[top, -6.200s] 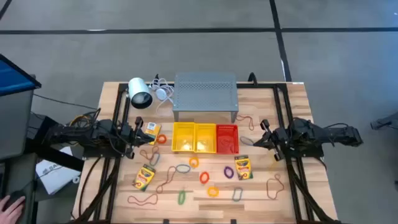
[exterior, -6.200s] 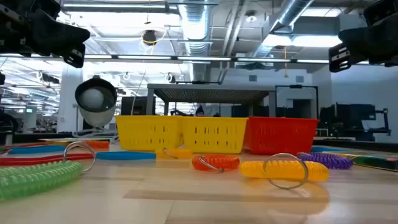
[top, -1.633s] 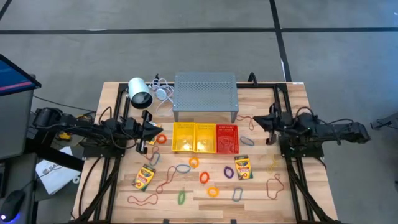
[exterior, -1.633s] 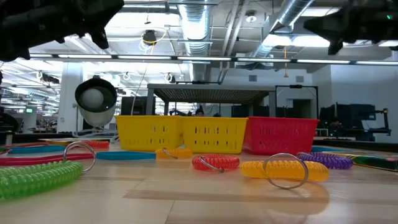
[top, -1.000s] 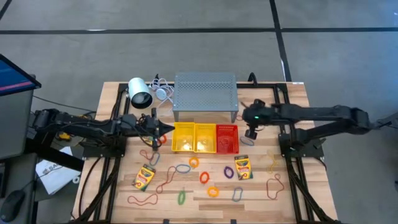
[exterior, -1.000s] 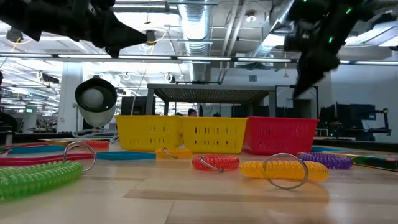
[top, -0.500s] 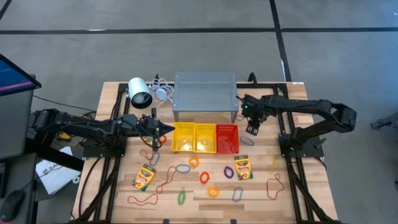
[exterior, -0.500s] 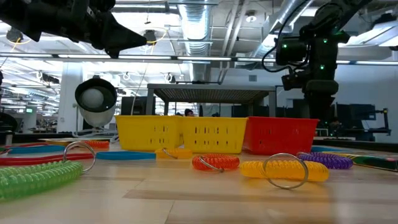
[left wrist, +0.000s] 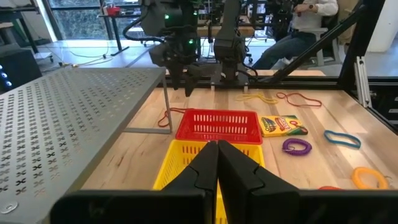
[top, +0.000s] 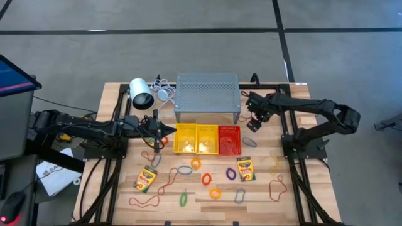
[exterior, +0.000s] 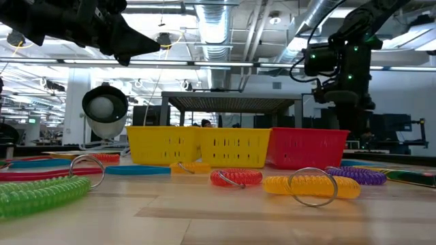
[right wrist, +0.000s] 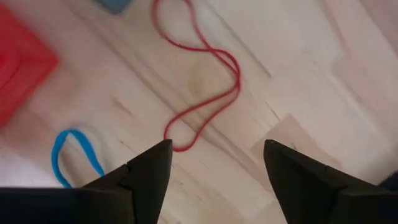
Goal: Pick & Place Office Desk Supplies
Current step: Put the red rubber band into the left yellow basket
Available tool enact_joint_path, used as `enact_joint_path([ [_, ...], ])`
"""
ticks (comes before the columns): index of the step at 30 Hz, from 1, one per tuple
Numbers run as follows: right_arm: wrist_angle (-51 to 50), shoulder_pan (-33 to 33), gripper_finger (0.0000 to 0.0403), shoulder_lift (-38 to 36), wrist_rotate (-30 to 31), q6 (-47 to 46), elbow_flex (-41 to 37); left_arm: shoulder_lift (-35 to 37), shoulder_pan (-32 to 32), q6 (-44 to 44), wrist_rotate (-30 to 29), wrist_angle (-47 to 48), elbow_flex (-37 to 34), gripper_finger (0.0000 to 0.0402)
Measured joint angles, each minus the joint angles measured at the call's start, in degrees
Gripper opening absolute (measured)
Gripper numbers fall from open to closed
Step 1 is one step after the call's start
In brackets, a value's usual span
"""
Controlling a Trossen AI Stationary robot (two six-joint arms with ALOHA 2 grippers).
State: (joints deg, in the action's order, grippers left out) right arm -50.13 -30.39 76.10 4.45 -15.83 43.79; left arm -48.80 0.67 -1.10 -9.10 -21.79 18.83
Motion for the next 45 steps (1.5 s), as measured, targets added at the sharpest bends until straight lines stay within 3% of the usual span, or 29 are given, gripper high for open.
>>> enact_joint_path([
  [11,1.1,-0.9,0.0249,8.5,0.6,-6.7,-0.1,0.0,0.0,0.0,2.5,0.0,0.0,0.0003],
  [19,2.6,-0.9,0.0249,12.4,4.5,-9.7,-0.1,0.0,0.0,0.0,2.5,1.3,0.0,0.0003],
  [45,4.3,-0.4,0.0249,13.2,2.9,-10.2,-0.1,0.0,0.0,0.1,2.6,3.2,0.0,0.0003],
])
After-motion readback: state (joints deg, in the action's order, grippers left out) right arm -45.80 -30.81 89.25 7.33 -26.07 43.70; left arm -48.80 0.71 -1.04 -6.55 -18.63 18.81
